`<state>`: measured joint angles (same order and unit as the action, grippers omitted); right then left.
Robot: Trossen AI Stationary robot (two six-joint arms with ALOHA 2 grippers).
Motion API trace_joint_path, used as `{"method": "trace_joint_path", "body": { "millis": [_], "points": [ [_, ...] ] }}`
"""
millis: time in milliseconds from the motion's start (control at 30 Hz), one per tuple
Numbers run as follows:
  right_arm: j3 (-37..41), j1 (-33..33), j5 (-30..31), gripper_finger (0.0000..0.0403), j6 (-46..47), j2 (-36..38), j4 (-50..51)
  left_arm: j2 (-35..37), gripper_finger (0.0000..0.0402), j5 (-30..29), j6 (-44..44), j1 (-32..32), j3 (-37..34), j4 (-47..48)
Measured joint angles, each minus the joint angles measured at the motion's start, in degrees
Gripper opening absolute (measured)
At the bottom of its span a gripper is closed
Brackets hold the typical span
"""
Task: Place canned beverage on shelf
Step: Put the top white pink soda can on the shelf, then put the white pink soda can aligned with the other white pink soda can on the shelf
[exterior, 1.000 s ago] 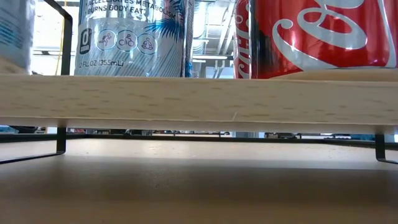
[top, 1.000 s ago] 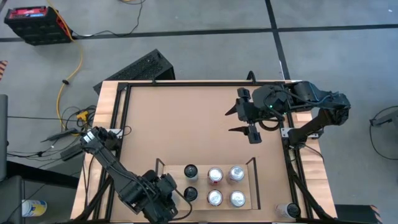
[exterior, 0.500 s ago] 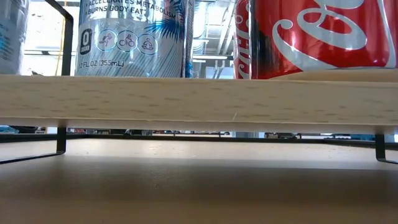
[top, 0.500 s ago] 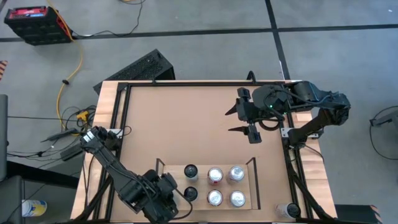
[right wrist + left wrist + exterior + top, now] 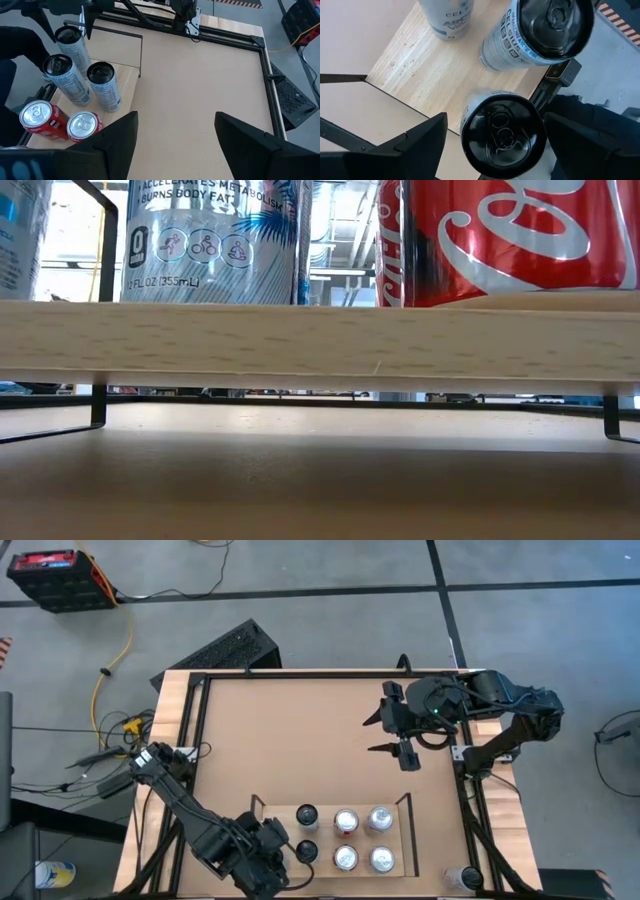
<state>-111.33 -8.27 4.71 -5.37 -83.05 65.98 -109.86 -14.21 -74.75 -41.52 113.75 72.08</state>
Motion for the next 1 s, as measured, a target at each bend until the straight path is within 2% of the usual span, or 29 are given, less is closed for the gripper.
{"method": "trace_joint_path", "body": {
  "millis": [267, 600, 1000],
  "points": [
    [0.0, 0.0, -0.04, 0.0286, 0.0, 0.0, -0.02, 0.0, 0.0316, 0.37, 0.59, 0.12, 0.22, 0.12],
    [0.0, -0.07, -0.23, 0.0286, 0.94, 0.0, 0.26, 0.76, 0.0316, -0.19, 5.96, 2.64, 0.22, 0.24],
    [0.0, -0.35, -0.28, 0.0286, 1.87, 0.0, 0.25, 0.79, 0.0316, -0.07, 6.69, 2.78, 0.23, -1.1]
  ]
}}
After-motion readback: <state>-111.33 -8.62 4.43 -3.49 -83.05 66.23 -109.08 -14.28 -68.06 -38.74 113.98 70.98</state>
